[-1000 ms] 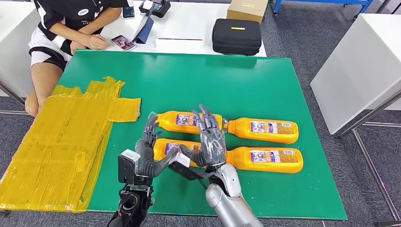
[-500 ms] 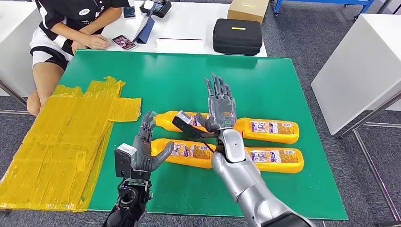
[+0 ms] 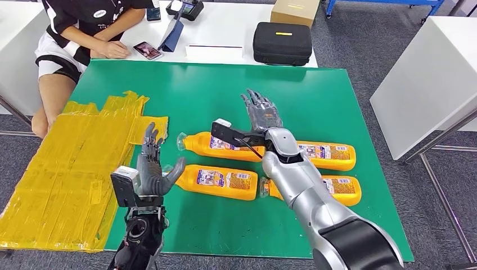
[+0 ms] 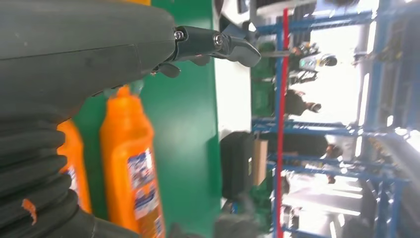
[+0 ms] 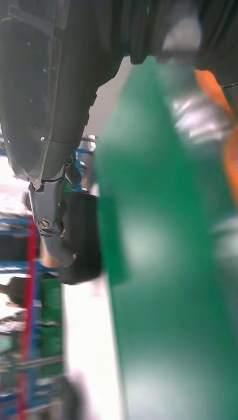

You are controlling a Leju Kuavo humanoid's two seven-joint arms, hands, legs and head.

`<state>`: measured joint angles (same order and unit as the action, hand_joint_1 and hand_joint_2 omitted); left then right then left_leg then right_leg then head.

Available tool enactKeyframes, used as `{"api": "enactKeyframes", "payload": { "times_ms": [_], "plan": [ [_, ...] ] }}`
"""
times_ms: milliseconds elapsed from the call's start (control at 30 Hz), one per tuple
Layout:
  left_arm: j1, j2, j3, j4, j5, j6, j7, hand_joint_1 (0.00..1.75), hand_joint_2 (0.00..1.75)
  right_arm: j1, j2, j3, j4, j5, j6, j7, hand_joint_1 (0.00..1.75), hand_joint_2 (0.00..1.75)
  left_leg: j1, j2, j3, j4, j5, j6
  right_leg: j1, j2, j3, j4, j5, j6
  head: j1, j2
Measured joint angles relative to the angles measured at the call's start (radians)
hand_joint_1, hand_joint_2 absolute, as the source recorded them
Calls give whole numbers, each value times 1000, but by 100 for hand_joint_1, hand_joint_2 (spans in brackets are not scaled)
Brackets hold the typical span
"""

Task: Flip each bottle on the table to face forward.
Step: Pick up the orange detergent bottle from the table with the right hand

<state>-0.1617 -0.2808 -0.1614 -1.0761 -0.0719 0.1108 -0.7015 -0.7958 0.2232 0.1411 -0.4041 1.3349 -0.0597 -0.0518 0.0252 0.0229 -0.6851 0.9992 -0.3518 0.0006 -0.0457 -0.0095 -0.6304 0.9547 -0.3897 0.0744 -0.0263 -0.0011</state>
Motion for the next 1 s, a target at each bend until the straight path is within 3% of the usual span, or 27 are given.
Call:
{"api": "enactKeyframes", "payload": {
  "times_ms": [600, 1000],
  "plan": [
    [-13, 8, 49, -38, 9, -9, 0, 0, 175, -7, 16, 0, 80, -41, 139, -85, 0, 175, 0, -2, 0, 0, 0, 0, 0, 0, 0, 0, 0, 0, 0, 0],
    [-46, 5, 42, 6, 22, -16, 0, 0, 175, 18, 6, -5, 100, -57, 165, -28, 0, 175, 0, -2, 0, 0, 0, 0, 0, 0, -1, 0, 0, 0, 0, 0]
  ]
}}
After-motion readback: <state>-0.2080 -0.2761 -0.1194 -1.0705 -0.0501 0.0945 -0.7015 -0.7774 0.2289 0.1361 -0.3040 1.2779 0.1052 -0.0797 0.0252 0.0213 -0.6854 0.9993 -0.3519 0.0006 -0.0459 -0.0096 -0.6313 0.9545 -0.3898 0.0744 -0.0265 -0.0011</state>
